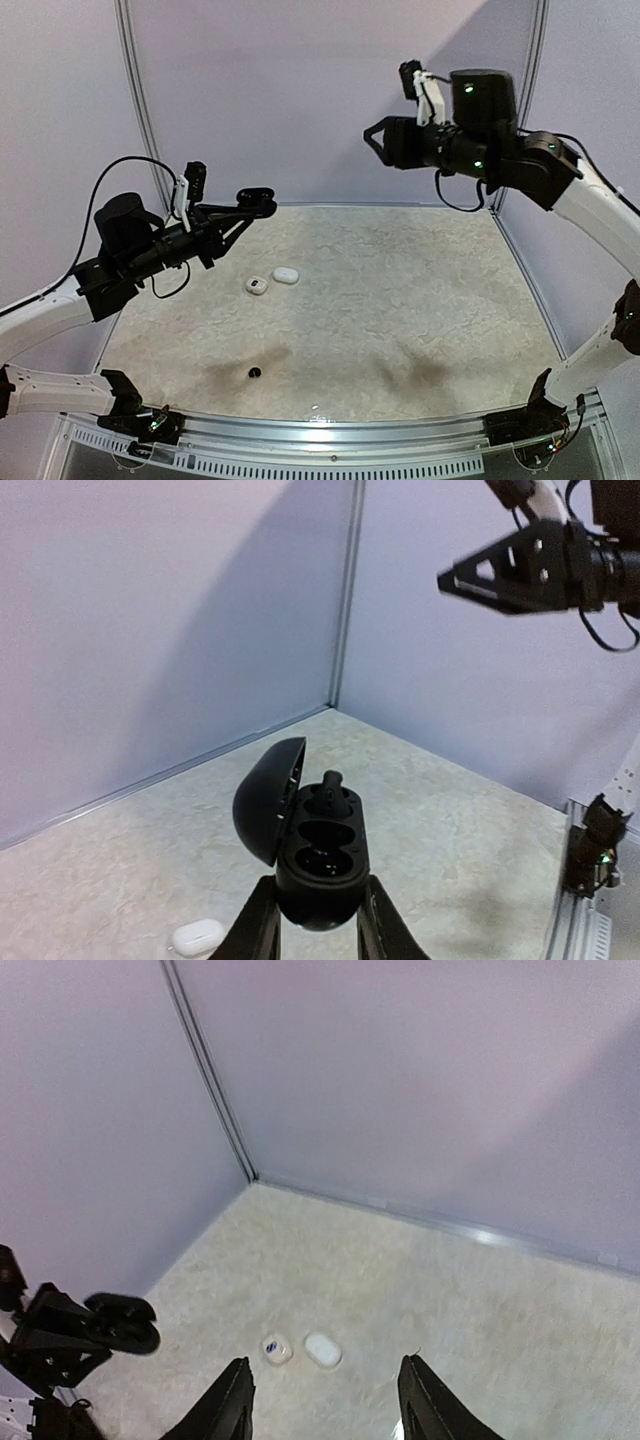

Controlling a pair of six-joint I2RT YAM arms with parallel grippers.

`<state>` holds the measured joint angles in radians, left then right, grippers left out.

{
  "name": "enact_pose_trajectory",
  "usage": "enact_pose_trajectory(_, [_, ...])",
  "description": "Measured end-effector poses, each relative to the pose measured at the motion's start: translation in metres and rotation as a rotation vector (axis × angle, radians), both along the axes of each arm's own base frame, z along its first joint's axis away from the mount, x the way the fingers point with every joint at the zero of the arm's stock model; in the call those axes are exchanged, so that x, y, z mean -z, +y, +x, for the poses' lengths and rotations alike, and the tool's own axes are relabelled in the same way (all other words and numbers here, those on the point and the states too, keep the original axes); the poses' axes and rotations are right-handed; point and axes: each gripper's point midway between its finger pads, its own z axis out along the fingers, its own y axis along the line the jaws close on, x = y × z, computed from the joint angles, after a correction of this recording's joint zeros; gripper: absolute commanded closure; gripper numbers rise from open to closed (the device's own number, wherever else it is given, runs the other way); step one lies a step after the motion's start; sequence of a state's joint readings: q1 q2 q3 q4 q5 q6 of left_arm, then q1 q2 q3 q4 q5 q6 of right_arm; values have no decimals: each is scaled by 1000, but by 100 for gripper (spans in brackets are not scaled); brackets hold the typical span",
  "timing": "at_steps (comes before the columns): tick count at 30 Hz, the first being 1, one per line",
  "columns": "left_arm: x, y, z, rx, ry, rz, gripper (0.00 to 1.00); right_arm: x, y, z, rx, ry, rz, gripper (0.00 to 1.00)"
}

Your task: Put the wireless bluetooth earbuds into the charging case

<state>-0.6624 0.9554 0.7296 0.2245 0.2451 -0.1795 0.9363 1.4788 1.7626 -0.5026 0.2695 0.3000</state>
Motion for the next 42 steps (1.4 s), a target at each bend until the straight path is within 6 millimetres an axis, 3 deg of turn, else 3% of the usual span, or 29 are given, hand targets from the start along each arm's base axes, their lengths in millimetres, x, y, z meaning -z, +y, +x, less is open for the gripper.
enact_pose_trajectory(6, [2,32,5,-165,-6,62,100,132,49,15,10,341,-135,49])
enact_pose_trajectory(10, [-3,49,2,-234,-22,74,100,200,84,10,-44,460,-239,48])
enact_pose_trajectory(14, [-11,64,-3,-282,-53,84,100,241,141,-3,-161,489,-323,53])
enact_pose_trajectory(18, [-18,71,-8,-300,-74,86,100,284,204,-35,-346,488,-378,63])
enact_pose_trajectory(24, [-20,74,-14,-299,-79,82,100,359,243,-83,-527,546,-457,72])
enact_pose_trajectory(27, [-23,76,-16,-299,-87,74,100,378,247,-94,-578,564,-480,73])
enact_pose_trajectory(33, [-21,77,-18,-297,-87,74,100,386,254,-110,-655,539,-505,80])
enact_pose_trajectory(42, [-19,75,-19,-287,-84,77,100,413,251,-126,-703,541,-583,79])
